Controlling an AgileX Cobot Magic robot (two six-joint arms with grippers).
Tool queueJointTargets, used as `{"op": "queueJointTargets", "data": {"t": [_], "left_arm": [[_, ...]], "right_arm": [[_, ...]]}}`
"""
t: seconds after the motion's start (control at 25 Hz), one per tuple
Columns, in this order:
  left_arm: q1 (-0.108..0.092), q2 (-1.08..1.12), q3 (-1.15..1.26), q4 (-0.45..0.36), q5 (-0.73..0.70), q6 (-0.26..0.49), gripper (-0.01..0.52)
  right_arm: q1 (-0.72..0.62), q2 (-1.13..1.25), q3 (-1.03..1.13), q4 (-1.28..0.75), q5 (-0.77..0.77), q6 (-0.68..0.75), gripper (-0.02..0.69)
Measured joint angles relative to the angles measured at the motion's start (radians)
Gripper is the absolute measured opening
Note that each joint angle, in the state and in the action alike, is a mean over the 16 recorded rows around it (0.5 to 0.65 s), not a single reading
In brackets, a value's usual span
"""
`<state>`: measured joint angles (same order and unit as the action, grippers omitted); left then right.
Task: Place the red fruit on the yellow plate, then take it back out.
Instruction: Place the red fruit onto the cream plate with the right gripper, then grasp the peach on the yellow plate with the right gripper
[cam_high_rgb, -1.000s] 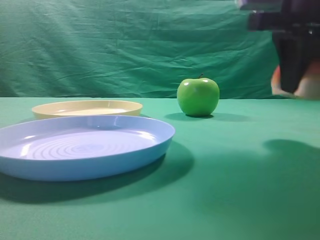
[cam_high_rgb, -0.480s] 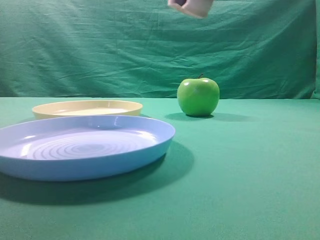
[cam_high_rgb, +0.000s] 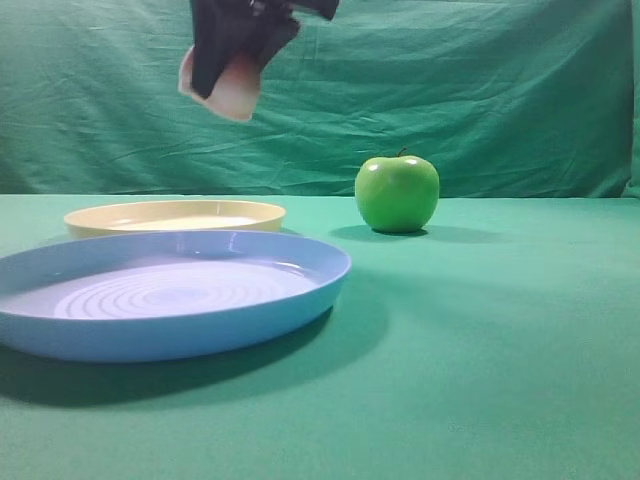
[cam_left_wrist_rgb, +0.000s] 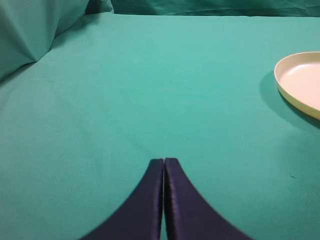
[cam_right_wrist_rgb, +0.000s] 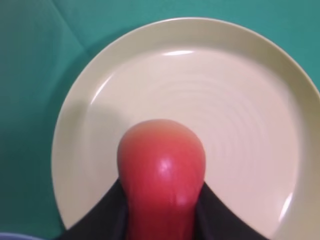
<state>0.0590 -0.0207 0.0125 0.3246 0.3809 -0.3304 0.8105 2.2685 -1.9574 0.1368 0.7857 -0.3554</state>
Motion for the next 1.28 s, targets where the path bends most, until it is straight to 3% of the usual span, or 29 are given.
{"op": "queueJointTargets", "data": {"t": [0.16,0.4,0.6,0.72,0.96,1.28], "left_arm": [[0.000,0.000,0.000,0.000,0.000,0.000,0.000],[0.000,0.000,0.000,0.000,0.000,0.000,0.000],[0.000,0.000,0.000,0.000,0.000,0.000,0.000],[0.000,0.000,0.000,0.000,0.000,0.000,0.000],[0.000,0.000,0.000,0.000,0.000,0.000,0.000],[0.000,0.000,0.000,0.000,0.000,0.000,0.000]], "right_arm": [[0.003,0.058,-0.024,0.011,-0.036,-0.017,0.275],[0.003,0.095,-0.037,-0.003,-0.057,-0.015,0.443],[0.003,0.095,-0.078,-0.043,0.000,0.022,0.580],[0.003,0.078,-0.116,-0.071,0.065,0.050,0.626],[-0.006,-0.004,-0.197,-0.121,0.237,0.127,0.565],[-0.047,-0.199,-0.230,-0.141,0.417,0.227,0.299]]}}
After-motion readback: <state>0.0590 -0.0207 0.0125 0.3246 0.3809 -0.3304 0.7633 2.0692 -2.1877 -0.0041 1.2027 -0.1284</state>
